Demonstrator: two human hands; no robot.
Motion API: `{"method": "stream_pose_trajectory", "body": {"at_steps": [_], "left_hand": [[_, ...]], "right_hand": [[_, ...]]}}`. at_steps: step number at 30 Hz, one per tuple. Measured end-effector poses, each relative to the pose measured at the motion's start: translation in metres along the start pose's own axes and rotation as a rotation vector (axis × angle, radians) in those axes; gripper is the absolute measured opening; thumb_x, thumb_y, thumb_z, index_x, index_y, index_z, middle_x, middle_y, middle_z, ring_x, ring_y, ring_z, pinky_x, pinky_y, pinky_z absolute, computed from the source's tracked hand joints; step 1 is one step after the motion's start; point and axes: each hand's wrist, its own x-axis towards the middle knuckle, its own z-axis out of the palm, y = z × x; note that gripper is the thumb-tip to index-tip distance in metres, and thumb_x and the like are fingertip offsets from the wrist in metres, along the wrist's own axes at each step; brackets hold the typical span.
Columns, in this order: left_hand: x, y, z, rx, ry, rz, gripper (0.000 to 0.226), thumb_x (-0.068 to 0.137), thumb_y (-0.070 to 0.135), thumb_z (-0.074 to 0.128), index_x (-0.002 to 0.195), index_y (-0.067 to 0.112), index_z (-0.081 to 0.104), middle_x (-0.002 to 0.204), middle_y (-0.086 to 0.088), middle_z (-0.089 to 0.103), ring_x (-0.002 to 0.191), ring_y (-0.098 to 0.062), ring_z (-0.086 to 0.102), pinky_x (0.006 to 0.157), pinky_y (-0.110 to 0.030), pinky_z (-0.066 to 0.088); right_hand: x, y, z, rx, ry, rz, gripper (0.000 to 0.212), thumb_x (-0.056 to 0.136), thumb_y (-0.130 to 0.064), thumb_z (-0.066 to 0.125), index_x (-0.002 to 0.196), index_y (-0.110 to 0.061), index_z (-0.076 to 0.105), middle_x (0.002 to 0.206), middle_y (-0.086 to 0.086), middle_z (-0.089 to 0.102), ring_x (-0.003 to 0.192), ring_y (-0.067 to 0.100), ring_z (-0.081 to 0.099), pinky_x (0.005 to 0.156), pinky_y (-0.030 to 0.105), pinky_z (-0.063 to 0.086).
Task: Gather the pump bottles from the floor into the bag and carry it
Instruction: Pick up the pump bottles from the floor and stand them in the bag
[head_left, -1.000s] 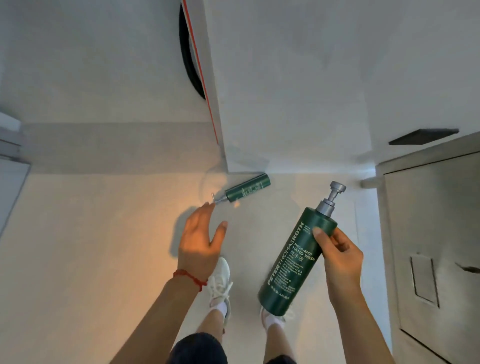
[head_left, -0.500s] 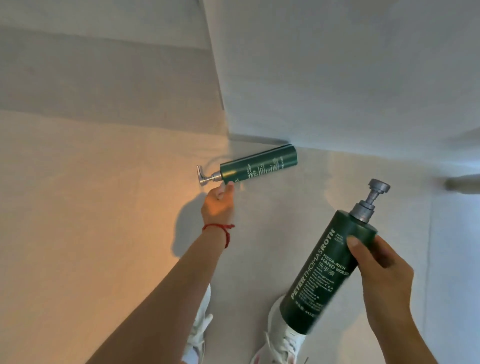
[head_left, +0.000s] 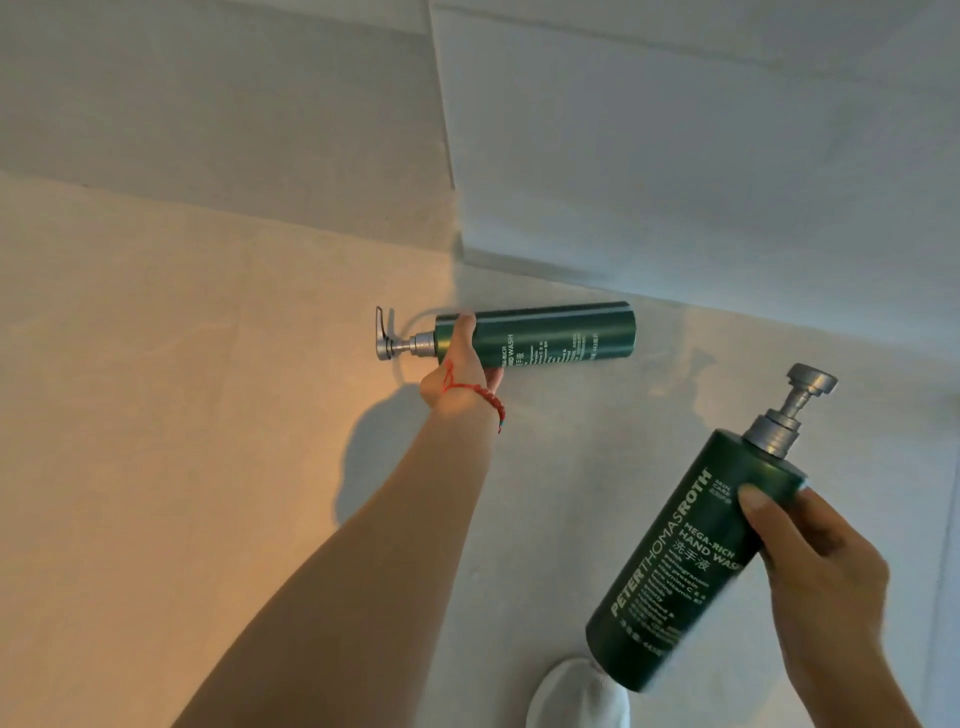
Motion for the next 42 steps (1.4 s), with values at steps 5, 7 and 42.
{"method": "stream_pose_trajectory", "body": {"at_steps": [5, 7, 42], "left_hand": [[-0.031, 0.002, -0.041, 0.011, 0.008, 0.031, 0.032, 0.067, 0.019, 0.079, 0.081, 0.008, 0.053, 0.093, -0.013, 0.065, 0.078, -0.021, 0.066, 0.076, -0.036, 0.057], [-0.054, 0.011, -0.063, 0.067, -0.011, 0.052, 0.027, 0.069, 0.018, 0.077, 0.081, 0.009, 0.054, 0.091, -0.012, 0.065, 0.078, -0.02, 0.066, 0.077, -0.034, 0.056], [-0.729, 0.197, -0.125, 0.785, -0.635, 0.71, 0.017, 0.075, 0.015, 0.07, 0.09, 0.018, 0.064, 0.088, -0.002, 0.067, 0.08, -0.014, 0.065, 0.063, -0.019, 0.051]], "right_hand": [[-0.014, -0.027, 0.002, 0.044, -0.018, -0.011, 0.011, 0.072, -0.015, 0.069, 0.069, -0.024, 0.072, 0.067, -0.016, 0.072, 0.065, -0.001, 0.065, 0.065, 0.008, 0.051], [-0.027, -0.042, -0.001, 0.015, -0.024, -0.018, 0.015, 0.079, -0.008, 0.064, 0.074, -0.022, 0.069, 0.067, -0.017, 0.072, 0.066, -0.001, 0.065, 0.066, 0.008, 0.051], [-0.38, -0.484, -0.172, 0.245, -0.124, -0.145, 0.009, 0.08, -0.014, 0.064, 0.082, -0.022, 0.067, 0.067, -0.013, 0.072, 0.065, 0.001, 0.064, 0.065, 0.019, 0.051]]}}
